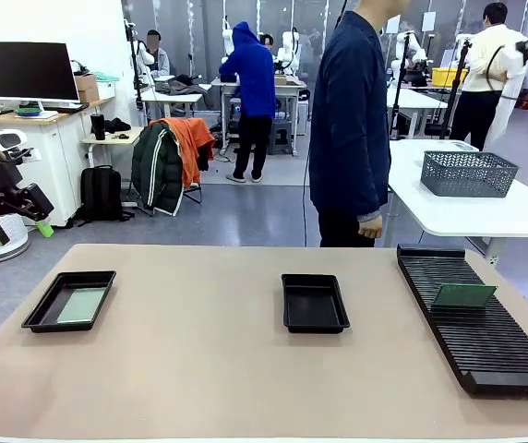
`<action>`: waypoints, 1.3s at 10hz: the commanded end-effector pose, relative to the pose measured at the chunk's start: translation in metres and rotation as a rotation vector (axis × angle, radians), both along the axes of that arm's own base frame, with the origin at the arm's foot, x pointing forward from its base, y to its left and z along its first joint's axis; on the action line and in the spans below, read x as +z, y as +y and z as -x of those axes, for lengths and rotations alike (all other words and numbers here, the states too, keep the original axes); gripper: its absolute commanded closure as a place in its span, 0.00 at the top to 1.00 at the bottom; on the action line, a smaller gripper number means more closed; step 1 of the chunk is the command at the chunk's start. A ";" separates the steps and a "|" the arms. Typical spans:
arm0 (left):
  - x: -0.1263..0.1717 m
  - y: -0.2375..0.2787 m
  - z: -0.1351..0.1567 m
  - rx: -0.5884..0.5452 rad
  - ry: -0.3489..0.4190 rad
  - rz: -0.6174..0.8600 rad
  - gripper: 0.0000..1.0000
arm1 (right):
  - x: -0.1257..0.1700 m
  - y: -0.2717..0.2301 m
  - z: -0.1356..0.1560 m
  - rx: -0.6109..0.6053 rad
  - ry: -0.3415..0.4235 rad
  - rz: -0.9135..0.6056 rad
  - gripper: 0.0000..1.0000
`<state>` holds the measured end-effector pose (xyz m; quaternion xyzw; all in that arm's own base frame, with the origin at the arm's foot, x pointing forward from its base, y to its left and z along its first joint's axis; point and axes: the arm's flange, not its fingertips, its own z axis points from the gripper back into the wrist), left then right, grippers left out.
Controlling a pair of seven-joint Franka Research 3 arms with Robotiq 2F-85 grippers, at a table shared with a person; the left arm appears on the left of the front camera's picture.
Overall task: Inspect and transfer BCBs to ESD trays.
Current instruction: Pick up the Blank PCB from the PCB Rack and place it in the right ESD tray.
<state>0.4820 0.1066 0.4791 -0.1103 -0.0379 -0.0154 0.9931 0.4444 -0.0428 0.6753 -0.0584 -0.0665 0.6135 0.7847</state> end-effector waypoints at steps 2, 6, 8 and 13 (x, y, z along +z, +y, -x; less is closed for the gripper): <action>-0.001 0.001 0.001 -0.010 -0.008 0.018 1.00 | -0.055 -0.015 -0.025 0.135 0.017 -0.015 1.00; -0.001 0.001 0.001 -0.010 -0.008 0.018 1.00 | -0.136 -0.029 -0.037 0.237 0.003 -0.060 1.00; -0.001 0.001 0.001 -0.010 -0.008 0.018 1.00 | -0.171 -0.029 -0.035 0.256 -0.019 -0.074 1.00; -0.001 0.001 0.001 -0.010 -0.008 0.018 1.00 | -0.235 -0.005 -0.030 0.221 -0.029 -0.079 1.00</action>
